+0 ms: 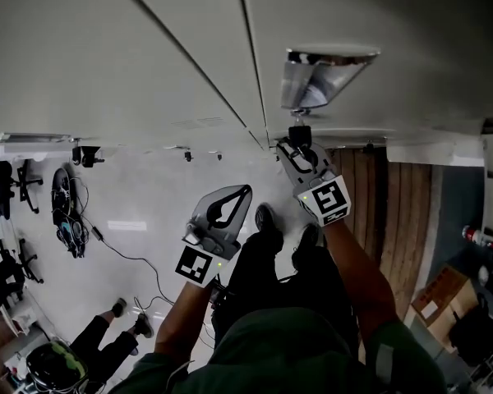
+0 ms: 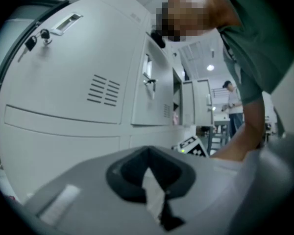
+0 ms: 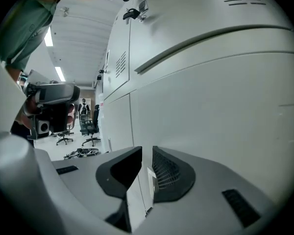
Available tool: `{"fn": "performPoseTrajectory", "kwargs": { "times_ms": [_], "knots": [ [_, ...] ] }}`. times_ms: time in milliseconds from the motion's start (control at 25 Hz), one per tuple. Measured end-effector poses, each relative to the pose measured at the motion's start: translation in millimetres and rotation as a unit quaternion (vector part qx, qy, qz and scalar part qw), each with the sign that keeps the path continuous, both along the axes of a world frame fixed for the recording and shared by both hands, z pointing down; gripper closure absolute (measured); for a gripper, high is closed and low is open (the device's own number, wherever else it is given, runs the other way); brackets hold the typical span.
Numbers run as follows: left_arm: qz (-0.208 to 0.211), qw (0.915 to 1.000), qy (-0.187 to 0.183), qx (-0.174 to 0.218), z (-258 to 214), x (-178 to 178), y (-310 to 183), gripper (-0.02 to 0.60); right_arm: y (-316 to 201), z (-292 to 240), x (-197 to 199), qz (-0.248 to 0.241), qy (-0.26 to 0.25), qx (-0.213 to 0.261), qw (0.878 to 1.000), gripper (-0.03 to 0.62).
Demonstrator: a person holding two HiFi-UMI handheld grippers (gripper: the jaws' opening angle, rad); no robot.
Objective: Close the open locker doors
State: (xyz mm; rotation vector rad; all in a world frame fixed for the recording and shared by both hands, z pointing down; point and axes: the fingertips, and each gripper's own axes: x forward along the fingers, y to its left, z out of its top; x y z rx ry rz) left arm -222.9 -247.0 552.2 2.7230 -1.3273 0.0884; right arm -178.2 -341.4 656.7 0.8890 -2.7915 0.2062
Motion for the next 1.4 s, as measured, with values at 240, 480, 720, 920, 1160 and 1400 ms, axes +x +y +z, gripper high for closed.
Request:
{"fn": "performPoseTrajectory", "kwargs": {
  "times_ms": [240, 480, 720, 920, 1160, 1400],
  "knots": [
    [0.021, 0.9997, 0.01, 0.009, -29, 14, -8, 0.581, -4, -5, -24, -0.027, 0.01, -0.011, 1.0, 0.565],
    [0.041, 0.9989, 0.011, 0.018, -65, 49, -7, 0.581, 0, -16, -11, -0.027, 0.018, -0.03, 0.999, 0.563],
    [0.06, 0.998, 0.011, 0.016, -92, 73, -13, 0.581, 2, -34, 23, -0.015, 0.015, -0.045, 0.999, 0.563],
    [0.098, 0.9949, 0.007, 0.024, -127, 110, -20, 0.581, 12, -91, 82, 0.033, -0.016, -0.037, 0.999, 0.563],
    [0.131, 0.9906, 0.011, 0.038, -170, 171, -18, 0.581, 39, -176, 190, 0.12, -0.054, -0.015, 0.991, 0.563],
    [0.185, 0.9819, 0.003, 0.04, -197, 234, -10, 0.581, 71, -249, 305, 0.202, -0.066, 0.025, 0.977, 0.563]
  ]
}}
